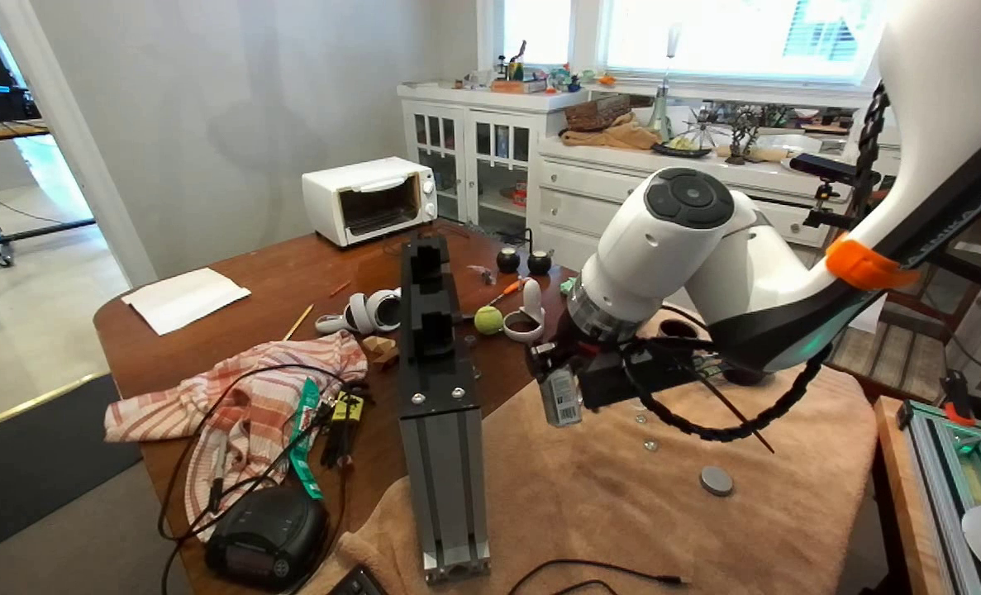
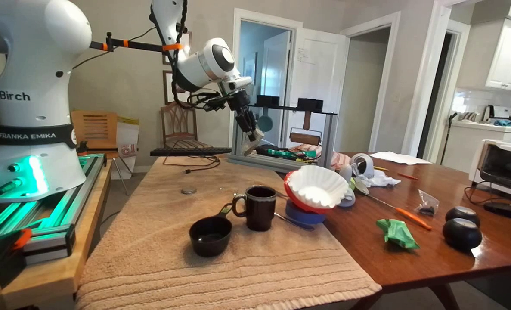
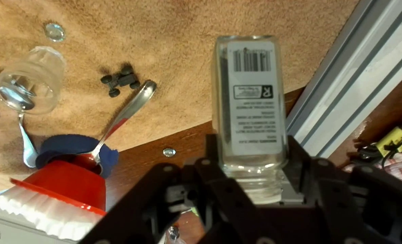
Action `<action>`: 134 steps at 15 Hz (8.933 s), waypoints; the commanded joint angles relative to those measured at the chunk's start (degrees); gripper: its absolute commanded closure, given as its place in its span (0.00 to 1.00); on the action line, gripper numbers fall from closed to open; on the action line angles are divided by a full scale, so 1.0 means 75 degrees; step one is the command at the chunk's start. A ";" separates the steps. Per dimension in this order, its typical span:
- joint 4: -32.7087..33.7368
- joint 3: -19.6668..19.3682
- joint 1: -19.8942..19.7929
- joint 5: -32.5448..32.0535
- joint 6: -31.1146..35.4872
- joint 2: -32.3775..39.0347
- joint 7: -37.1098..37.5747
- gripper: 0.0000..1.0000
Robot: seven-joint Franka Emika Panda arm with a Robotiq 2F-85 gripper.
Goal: Put the bottle upright then put the lid on the bottle
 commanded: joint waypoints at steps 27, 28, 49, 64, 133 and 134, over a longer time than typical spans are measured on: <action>0.1481 -0.1004 0.1346 -0.0046 -0.1032 0.3083 0.3749 0.76; 0.1532 -0.1049 0.1434 -0.0063 -0.1155 0.3235 0.3967 0.76; 0.2274 0.0065 0.0919 -0.0507 -0.3227 0.3898 0.5696 0.70; 0.1682 0.1457 -0.0184 -0.1282 -0.4572 0.1594 0.5034 0.00; -0.1896 0.6297 -0.6365 0.3334 -0.1937 -0.0051 -1.0898 0.00; -0.1899 0.6064 -0.6202 0.3102 -0.1794 -0.0042 -1.0661 0.00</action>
